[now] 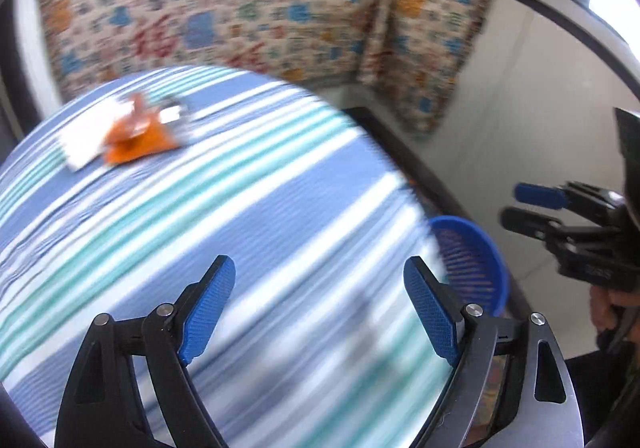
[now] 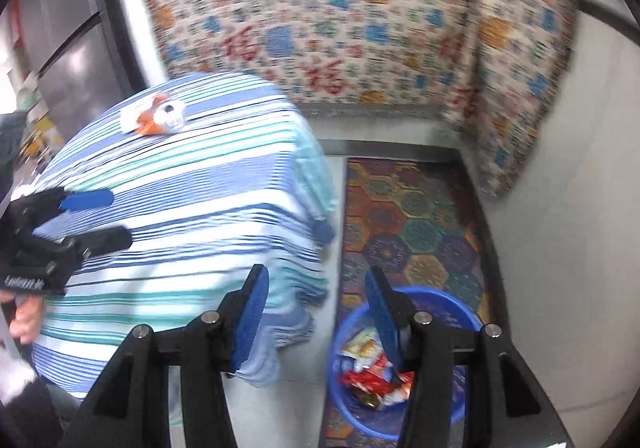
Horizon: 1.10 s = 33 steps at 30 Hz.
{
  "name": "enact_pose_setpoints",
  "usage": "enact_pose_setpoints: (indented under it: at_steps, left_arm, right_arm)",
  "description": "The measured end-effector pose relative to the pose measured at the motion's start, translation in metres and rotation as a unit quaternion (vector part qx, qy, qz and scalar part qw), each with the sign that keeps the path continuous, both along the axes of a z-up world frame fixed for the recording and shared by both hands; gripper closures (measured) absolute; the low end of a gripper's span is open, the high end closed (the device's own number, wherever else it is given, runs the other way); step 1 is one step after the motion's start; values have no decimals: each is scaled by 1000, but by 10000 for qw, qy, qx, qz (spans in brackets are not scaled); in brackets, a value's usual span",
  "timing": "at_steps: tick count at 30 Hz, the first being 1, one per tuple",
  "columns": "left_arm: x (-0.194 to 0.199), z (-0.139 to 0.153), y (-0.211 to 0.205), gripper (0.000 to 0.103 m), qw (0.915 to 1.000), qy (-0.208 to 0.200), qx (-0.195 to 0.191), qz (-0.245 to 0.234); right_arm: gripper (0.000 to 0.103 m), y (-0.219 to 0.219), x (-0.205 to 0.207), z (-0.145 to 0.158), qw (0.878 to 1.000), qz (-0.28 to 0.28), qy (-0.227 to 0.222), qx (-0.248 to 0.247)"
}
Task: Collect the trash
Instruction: 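Return both tools to the table above the remaining trash, then grasp the white floral paper packet with the left tool while the right tool grasps the crushed orange can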
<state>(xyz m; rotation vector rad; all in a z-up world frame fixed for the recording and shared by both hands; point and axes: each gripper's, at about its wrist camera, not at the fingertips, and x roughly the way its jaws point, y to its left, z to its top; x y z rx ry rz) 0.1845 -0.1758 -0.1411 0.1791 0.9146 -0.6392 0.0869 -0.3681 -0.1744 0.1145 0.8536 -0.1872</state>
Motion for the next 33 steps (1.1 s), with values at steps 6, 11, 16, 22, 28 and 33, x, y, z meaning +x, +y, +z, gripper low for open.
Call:
enact_pose_setpoints:
  at_steps: [6, 11, 16, 22, 28, 33]
  left_arm:
    - [64, -22, 88, 16, 9935, 73, 291, 1097]
    - [110, -33, 131, 16, 9902, 8, 432, 1330]
    - [146, -36, 139, 6, 9946, -117, 521, 892]
    - [196, -40, 123, 0, 9977, -123, 656, 133]
    - [241, -41, 113, 0, 9973, -139, 645, -329]
    - [256, -41, 101, 0, 9944, -185, 643, -817]
  right_arm:
    - [52, 85, 51, -21, 9959, 883, 160, -97]
    - [52, 128, 80, -34, 9918, 1245, 284, -107]
    - [49, 146, 99, -45, 9900, 1362, 329, -140]
    - [40, 149, 113, -50, 9915, 1267, 174, -225]
    - [35, 148, 119, -50, 9912, 1292, 118, -248]
    - [20, 139, 129, -53, 9900, 1387, 116, -247]
